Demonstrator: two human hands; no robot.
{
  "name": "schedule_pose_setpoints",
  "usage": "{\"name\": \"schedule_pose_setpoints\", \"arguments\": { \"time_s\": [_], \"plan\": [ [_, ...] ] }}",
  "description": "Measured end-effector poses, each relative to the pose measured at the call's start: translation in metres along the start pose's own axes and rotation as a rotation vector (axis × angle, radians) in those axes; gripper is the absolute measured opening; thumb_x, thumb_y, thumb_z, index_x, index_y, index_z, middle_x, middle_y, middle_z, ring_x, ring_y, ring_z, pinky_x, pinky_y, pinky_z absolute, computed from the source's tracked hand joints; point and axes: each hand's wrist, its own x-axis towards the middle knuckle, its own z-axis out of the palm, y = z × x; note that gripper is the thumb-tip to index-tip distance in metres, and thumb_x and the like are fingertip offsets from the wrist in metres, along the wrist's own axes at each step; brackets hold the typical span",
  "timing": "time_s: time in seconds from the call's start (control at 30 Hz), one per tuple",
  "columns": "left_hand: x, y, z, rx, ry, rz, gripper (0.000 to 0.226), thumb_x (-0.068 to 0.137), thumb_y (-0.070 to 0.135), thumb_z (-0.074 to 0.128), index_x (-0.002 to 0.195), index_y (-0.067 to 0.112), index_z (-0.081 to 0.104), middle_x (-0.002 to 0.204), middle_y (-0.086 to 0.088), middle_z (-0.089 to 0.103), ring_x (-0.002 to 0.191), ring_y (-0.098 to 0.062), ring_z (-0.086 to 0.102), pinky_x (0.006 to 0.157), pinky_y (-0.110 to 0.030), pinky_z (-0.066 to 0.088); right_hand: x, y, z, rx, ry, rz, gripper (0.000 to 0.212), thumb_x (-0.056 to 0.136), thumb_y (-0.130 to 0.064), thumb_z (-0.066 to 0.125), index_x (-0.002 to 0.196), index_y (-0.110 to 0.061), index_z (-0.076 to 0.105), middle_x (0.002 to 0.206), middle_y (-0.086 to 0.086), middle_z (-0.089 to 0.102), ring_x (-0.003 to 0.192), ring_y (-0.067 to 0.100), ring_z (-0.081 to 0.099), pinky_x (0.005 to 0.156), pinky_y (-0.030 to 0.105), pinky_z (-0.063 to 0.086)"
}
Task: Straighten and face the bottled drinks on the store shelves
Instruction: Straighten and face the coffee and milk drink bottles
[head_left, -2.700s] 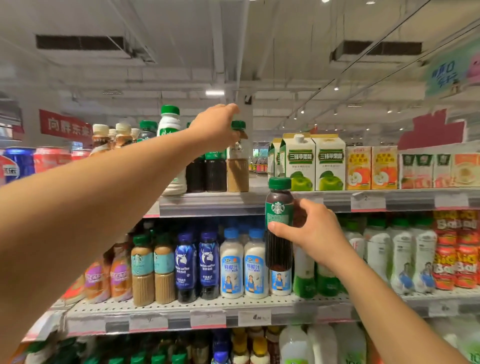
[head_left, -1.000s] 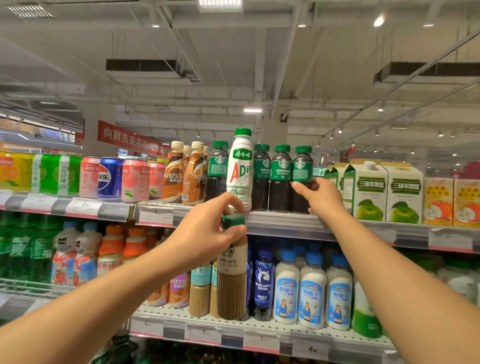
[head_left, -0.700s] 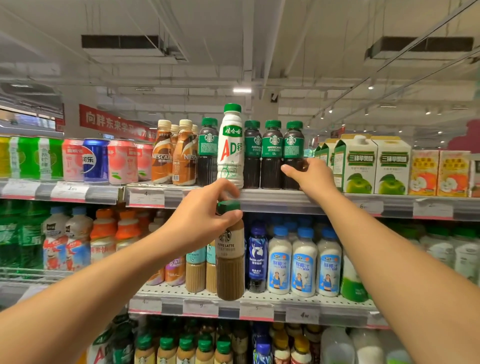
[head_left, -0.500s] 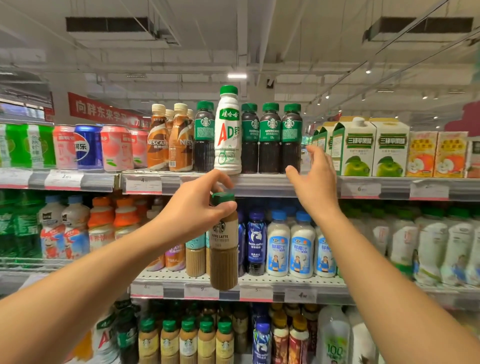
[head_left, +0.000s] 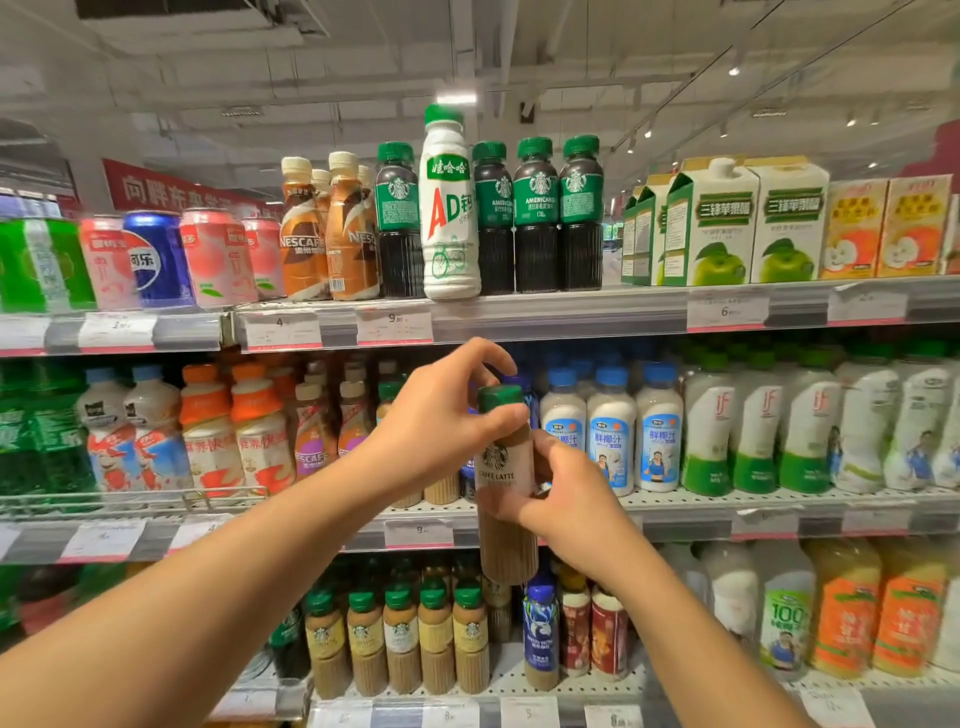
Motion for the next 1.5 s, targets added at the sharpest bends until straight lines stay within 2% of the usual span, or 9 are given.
{"name": "schedule_pose_setpoints", "arguments": {
  "time_s": [0.13,0.23,0.3,0.4,0.63,0.83,1.0,1.2,1.5],
  "plan": [
    [-0.002,-0.022,-0.002,0.320,-0.050,0.123,0.040,0.098,0.057,0.049,0.126,0.030,0.055,0.114,0.011,0.061,0.106,-0.007,0.057,0.089,-0.035,0.052,-0.005,0.019,0.006,-0.090,0.016,0.031,0.049,0.072,-0.050,0.083,0.114,-0.036,0.061,0.098,-0.016,0.073,0.090,-0.002,0.066,0.080,0.026,0.057],
    [-0.003,-0.055,-0.014,0.641,0.165,0.253,0.045,0.097,0.045,0.049,0.130,0.016,0.057,0.135,-0.005,0.055,0.125,-0.026,0.049,0.103,-0.042,0.044,-0.013,0.041,0.013,-0.079,0.018,0.071,0.048,0.072,-0.049,0.084,0.113,-0.038,0.062,0.101,-0.018,0.072,0.092,-0.004,0.066,0.085,0.031,0.058],
    [-0.003,-0.080,-0.021,0.754,0.263,0.212,0.050,0.092,0.035,0.053,0.136,0.010,0.053,0.148,-0.015,0.047,0.135,-0.036,0.042,0.112,-0.051,0.035,-0.018,0.055,0.019,-0.080,0.012,0.103,0.054,0.070,-0.051,0.083,0.116,-0.041,0.058,0.104,-0.020,0.071,0.096,-0.004,0.066,0.087,0.032,0.057],
    [-0.005,-0.111,-0.018,0.852,0.203,0.053,0.066,0.092,0.038,0.054,0.150,0.012,0.037,0.163,-0.013,0.026,0.149,-0.038,0.023,0.119,-0.058,0.022,-0.024,0.075,0.030,-0.083,0.004,0.170,0.060,0.067,-0.048,0.085,0.117,-0.041,0.051,0.106,-0.018,0.071,0.096,-0.001,0.067,0.087,0.032,0.057],
    [-0.011,-0.133,-0.001,0.803,0.135,-0.009,0.080,0.092,0.043,0.047,0.160,0.014,0.017,0.170,-0.010,0.002,0.156,-0.034,0.000,0.120,-0.060,0.019,-0.042,0.127,0.064,-0.118,-0.045,0.308,0.062,0.060,-0.057,0.081,0.111,-0.045,0.048,0.106,-0.020,0.069,0.099,0.008,0.067,0.088,0.043,0.056],
    [-0.062,-0.134,0.040,0.671,0.153,0.109,0.074,0.087,0.031,0.055,0.156,0.011,0.034,0.168,-0.012,0.016,0.155,-0.035,0.011,0.120,-0.059,0.020,-0.050,0.164,0.087,-0.100,-0.045,0.379,0.057,0.059,-0.053,0.081,0.104,-0.042,0.048,0.103,-0.018,0.070,0.097,0.005,0.067,0.088,0.042,0.056],
    [-0.133,-0.153,0.103,0.616,-0.007,0.048,0.066,0.087,0.027,0.058,0.150,0.009,0.044,0.165,-0.012,0.026,0.152,-0.035,0.023,0.115,-0.059,0.029,-0.051,0.183,0.103,-0.121,-0.060,0.411,0.056,0.071,-0.038,0.088,0.112,-0.035,0.049,0.104,-0.021,0.063,0.098,0.002,0.061,0.084,0.027,0.047],
    [-0.161,-0.174,0.133,0.703,-0.220,-0.097,0.072,0.091,0.034,0.046,0.158,0.012,0.029,0.168,-0.011,0.015,0.154,-0.036,0.014,0.118,-0.058,0.024,-0.048,0.214,0.125,-0.193,-0.003,0.420,0.071,0.069,-0.040,0.090,0.131,-0.027,0.057,0.120,-0.012,0.058,0.110,0.011,0.057,0.096,0.034,0.048],
    [-0.163,-0.197,0.133,0.738,-0.265,-0.072,0.075,0.092,0.036,0.041,0.161,0.014,0.021,0.170,-0.005,0.009,0.156,-0.030,0.011,0.118,-0.056,0.025,-0.038,0.238,0.177,-0.359,0.072,0.421,0.058,0.074,-0.030,0.088,0.123,-0.013,0.061,0.117,-0.001,0.060,0.108,0.020,0.061,0.092,0.028,0.046]
  ]
}}
